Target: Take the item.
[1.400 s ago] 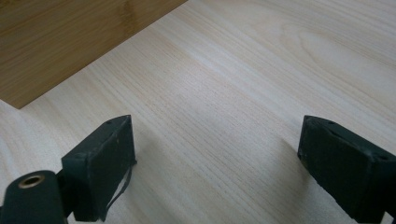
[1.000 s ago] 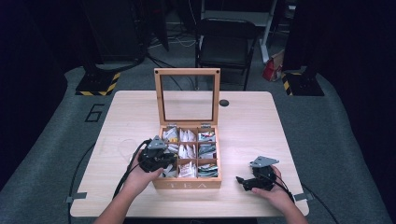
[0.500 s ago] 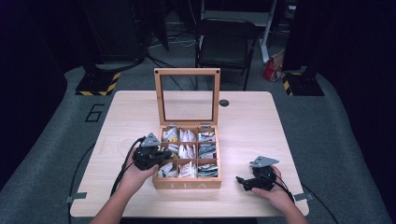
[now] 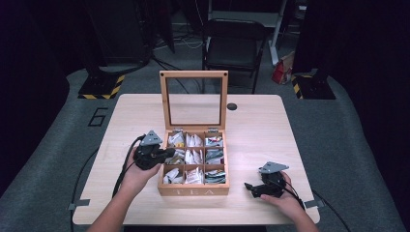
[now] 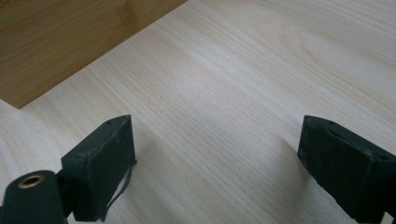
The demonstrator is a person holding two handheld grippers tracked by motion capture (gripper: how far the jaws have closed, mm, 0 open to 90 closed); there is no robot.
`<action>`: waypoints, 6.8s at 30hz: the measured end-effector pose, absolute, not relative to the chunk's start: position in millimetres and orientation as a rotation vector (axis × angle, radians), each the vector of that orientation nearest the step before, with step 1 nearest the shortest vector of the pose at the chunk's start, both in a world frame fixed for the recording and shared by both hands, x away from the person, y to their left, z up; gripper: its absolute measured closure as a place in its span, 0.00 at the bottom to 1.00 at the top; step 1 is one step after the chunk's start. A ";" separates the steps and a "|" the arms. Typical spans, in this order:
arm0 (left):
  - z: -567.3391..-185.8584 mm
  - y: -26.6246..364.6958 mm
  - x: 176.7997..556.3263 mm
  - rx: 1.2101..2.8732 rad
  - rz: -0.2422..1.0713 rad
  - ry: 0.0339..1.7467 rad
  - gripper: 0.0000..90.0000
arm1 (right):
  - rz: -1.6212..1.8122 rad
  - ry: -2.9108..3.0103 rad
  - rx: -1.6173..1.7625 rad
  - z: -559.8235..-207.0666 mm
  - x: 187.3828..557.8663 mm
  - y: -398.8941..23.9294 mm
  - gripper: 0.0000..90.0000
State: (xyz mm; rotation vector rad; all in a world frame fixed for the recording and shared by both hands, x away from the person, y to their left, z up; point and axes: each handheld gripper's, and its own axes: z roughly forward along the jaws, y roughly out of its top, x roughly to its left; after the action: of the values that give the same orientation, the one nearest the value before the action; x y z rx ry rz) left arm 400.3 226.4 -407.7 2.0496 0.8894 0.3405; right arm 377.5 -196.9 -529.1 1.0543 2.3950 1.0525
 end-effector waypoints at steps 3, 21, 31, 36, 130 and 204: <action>-400.2 228.0 400.5 2.034 0.353 0.880 1.00 | 1.048 2.402 1.054 -528.8 377.6 -197.2 0.11; -387.0 235.6 399.5 2.022 0.361 0.881 1.00 | 1.048 2.404 1.054 -528.7 377.6 -197.2 0.11; -379.3 251.4 397.8 1.999 0.395 0.896 1.00 | 1.048 2.403 1.054 -528.7 377.6 -197.2 0.11; -377.5 263.8 396.3 1.973 0.416 0.920 1.00 | 1.048 2.402 1.054 -528.8 377.6 -197.1 0.11; -425.4 345.4 393.8 1.823 0.442 1.202 1.00 | 1.046 2.403 1.054 -528.7 377.5 -197.0 0.11; -443.7 394.2 361.6 1.769 0.532 1.367 0.44 | 1.046 2.403 1.054 -528.7 377.5 -197.0 0.11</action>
State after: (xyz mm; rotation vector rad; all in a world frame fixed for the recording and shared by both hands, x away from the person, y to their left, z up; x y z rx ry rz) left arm 361.6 394.2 -443.7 1.7685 1.3666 0.5324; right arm 377.5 -197.0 -528.7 1.0540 2.4031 1.0460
